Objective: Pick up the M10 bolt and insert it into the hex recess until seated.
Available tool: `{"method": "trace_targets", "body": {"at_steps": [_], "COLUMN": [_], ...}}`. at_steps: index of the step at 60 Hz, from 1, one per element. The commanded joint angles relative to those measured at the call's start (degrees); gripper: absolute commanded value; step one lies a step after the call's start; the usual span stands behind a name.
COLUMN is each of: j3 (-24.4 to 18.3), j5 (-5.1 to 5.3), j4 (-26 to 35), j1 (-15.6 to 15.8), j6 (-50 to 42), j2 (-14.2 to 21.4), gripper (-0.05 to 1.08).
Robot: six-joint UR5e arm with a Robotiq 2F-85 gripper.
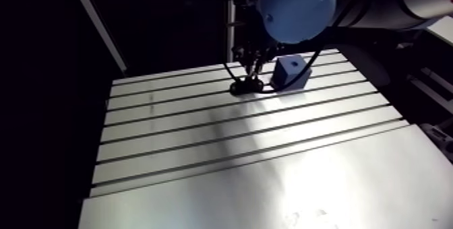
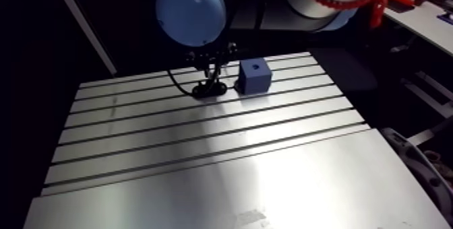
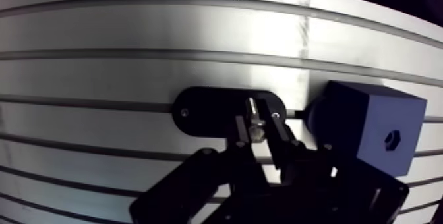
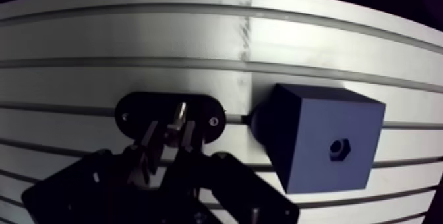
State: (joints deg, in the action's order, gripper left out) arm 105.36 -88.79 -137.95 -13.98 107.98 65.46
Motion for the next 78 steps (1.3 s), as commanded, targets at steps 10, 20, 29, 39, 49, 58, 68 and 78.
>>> {"method": "trace_targets", "body": {"at_steps": [10,20,29,39,49,58,68,78], "j3": [-0.4,-0.6,-2.1,-6.4,-11.9,-17.9,-23.1,-26.9], "j5": [0.06,0.15,0.31,0.16,-0.10,-0.52,-2.21,-5.19], "j4": [0.2,1.1,4.3,12.0,21.4,31.9,37.0,43.1], "j1": [0.0,0.0,0.2,0.0,-0.4,-0.7,-2.6,-3.7], "j6": [0.1,0.2,0.2,0.1,0.2,0.2,0.4,0.4], "j2": [2.2,3.0,4.4,6.5,7.2,6.8,4.7,1.5], "gripper": [0.82,0.81,0.84,0.86,0.88,0.88,0.88,0.88]}}
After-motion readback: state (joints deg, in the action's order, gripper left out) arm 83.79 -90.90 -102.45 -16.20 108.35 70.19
